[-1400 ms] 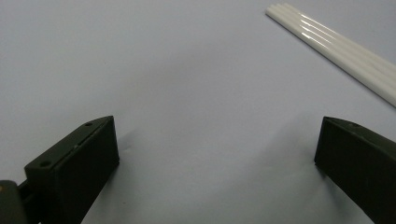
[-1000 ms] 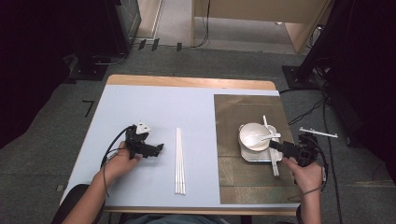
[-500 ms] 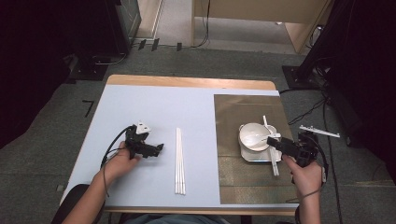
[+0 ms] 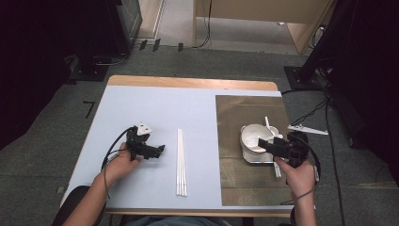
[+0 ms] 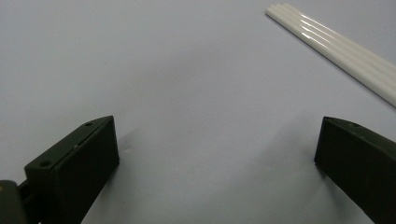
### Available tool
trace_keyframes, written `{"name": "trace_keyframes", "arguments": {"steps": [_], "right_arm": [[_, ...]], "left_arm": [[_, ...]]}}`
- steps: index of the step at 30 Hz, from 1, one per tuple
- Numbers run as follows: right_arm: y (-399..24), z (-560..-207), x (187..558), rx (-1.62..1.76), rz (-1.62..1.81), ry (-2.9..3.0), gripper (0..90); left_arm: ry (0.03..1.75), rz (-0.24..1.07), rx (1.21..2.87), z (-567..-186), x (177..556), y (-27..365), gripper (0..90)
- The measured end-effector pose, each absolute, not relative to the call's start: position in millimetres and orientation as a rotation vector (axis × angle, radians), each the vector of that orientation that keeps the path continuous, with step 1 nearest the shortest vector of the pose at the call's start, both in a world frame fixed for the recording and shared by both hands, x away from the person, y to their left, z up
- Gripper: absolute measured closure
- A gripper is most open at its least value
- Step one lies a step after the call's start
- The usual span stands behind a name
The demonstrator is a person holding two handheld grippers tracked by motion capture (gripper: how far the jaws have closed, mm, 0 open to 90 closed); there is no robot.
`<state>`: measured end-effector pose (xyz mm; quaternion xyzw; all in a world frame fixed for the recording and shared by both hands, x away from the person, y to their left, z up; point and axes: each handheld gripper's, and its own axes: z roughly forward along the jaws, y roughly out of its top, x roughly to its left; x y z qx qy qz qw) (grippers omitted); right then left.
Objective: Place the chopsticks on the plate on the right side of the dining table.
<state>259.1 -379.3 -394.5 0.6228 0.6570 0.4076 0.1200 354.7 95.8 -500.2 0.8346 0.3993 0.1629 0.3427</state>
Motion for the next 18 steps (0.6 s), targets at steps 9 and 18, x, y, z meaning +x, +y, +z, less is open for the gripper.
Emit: {"name": "trace_keyframes", "arguments": {"steps": [9,18], "right_arm": [[-356,-397,264,1.754,1.153,1.988,26.3],[-336,-401,266,1.693,1.12,2.03,26.2]], "left_arm": [[1.038,0.423,2.171,-500,355,96,0.0],[1.038,0.424,2.17,-500,355,96,0.0]]}}
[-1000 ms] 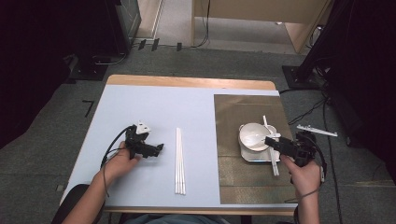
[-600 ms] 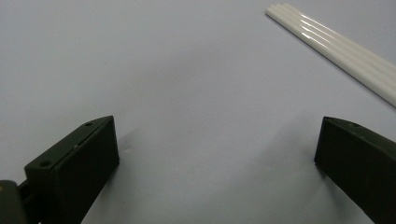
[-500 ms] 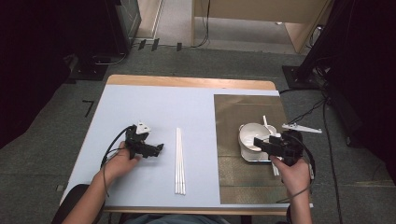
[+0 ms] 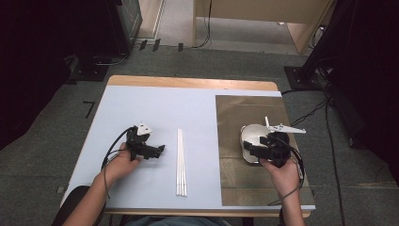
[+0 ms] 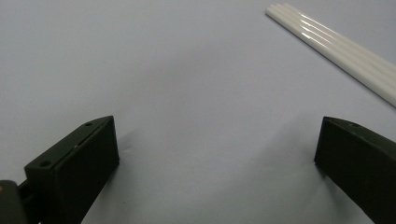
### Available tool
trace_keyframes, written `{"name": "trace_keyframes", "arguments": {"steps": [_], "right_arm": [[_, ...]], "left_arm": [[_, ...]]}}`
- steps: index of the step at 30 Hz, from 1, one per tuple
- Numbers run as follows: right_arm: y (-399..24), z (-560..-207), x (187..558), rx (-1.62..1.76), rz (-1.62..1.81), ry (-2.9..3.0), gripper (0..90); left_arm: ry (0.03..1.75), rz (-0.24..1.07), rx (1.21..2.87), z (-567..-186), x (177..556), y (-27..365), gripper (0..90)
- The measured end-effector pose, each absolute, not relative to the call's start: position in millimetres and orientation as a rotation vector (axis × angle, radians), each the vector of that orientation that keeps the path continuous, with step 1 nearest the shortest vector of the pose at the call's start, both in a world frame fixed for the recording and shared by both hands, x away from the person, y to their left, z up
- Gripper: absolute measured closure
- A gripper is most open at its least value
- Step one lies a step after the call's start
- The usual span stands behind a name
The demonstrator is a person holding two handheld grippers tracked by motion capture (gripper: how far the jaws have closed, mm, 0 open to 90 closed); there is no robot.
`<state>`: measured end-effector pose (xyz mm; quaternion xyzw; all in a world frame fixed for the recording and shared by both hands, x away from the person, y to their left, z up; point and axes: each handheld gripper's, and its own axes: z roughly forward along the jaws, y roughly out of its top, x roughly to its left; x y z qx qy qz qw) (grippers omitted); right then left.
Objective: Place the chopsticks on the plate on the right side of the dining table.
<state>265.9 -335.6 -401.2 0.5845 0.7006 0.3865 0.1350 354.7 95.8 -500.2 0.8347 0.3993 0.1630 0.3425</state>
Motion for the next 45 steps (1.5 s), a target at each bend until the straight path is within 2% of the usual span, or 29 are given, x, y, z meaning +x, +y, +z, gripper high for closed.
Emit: {"name": "trace_keyframes", "arguments": {"steps": [45], "right_arm": [[-251,-439,276,1.468,1.043,2.26,26.2]], "left_arm": [[1.038,0.424,2.169,-500,355,96,0.0]]}}
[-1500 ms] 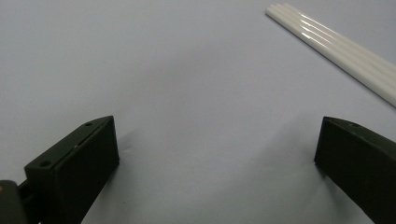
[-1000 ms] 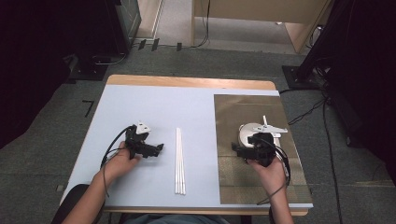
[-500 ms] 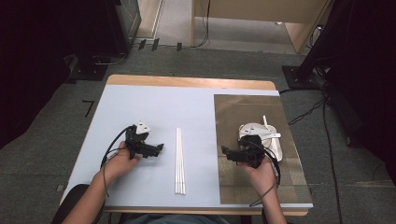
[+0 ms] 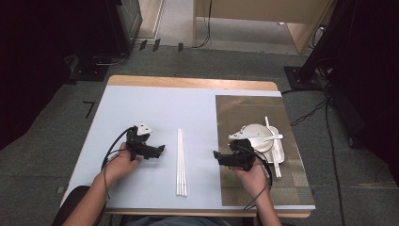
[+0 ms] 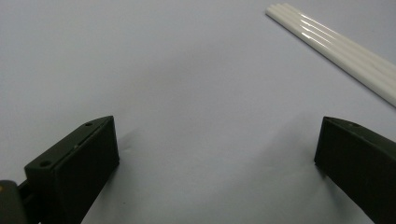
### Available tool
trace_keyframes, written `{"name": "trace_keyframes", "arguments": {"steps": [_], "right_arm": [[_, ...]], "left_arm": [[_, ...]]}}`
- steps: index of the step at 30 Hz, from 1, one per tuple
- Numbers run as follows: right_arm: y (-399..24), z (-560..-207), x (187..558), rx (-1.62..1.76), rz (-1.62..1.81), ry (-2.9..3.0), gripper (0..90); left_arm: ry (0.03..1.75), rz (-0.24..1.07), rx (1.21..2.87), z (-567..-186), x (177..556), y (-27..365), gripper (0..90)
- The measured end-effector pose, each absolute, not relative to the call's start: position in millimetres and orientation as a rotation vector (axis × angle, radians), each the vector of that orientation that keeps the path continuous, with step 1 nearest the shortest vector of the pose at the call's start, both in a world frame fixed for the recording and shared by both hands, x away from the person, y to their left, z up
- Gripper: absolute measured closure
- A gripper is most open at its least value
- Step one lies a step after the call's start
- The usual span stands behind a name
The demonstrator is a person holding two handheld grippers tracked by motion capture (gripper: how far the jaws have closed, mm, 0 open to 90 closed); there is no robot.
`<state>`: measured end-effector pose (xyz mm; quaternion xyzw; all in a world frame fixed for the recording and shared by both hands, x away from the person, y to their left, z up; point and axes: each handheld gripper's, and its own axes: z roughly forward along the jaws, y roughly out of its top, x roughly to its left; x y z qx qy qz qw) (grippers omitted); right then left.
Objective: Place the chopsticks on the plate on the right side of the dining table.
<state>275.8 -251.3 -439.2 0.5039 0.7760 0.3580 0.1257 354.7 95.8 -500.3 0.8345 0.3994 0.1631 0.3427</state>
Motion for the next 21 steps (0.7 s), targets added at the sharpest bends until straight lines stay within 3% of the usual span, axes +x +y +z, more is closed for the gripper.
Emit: {"name": "trace_keyframes", "arguments": {"steps": [21], "right_arm": [[-225,-469,285,1.421,1.042,2.272,25.5]], "left_arm": [[1.038,0.425,2.169,-500,355,96,0.0]]}}
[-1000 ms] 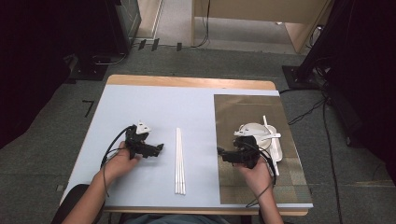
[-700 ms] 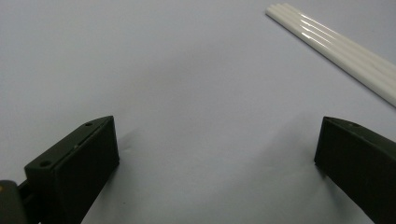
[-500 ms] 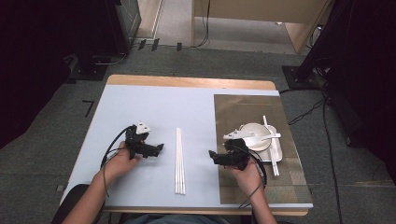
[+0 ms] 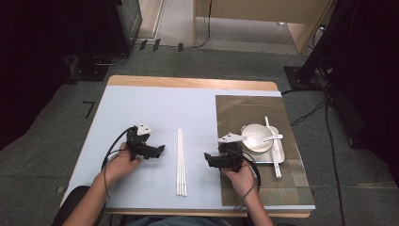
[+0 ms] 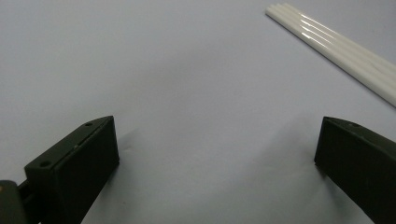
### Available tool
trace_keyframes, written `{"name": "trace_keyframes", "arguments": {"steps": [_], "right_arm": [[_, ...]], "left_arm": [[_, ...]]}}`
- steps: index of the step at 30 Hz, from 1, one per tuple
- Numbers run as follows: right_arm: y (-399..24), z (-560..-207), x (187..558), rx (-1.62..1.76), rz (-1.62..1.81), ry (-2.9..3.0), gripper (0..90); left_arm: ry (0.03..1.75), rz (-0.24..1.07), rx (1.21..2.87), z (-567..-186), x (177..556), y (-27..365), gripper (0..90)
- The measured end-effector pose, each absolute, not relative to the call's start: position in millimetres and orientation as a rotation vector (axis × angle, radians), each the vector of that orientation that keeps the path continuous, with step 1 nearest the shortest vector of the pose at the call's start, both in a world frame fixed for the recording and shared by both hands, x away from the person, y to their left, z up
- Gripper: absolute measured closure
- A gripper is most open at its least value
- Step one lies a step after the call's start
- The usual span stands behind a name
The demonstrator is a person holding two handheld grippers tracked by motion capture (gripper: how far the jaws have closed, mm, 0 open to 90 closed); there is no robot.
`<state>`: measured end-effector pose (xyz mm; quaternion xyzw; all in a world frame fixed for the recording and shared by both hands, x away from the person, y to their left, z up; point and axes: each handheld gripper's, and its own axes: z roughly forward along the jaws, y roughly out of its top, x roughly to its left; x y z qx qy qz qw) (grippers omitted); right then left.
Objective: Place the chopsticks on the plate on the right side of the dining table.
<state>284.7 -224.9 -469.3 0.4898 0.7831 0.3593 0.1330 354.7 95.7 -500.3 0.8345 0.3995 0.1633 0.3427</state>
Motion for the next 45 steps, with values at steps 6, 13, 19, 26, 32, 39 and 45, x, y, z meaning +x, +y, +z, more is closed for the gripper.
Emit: {"name": "trace_keyframes", "arguments": {"steps": [6,13,19,26,32,39,45], "right_arm": [[-221,-476,288,1.387,1.05,2.289,22.4],[-217,-481,290,1.372,1.053,2.274,22.2],[-212,-490,295,1.361,1.057,2.217,21.5],[-200,-501,298,1.316,1.016,2.217,19.9],[-195,-502,299,1.278,1.009,2.252,14.5],[-194,-502,299,1.271,1.0,2.261,13.9],[-194,-502,299,1.27,1.0,2.261,13.8]], "left_arm": [[1.038,0.425,2.169,-500,355,96,0.0],[1.038,0.425,2.17,-500,355,96,0.0],[1.038,0.425,2.17,-500,355,96,0.0],[1.038,0.425,2.17,-500,355,96,0.0],[1.038,0.425,2.17,-500,355,96,0.0],[1.038,0.425,2.17,-500,355,96,0.0],[1.038,0.425,2.17,-500,355,96,0.0]]}}
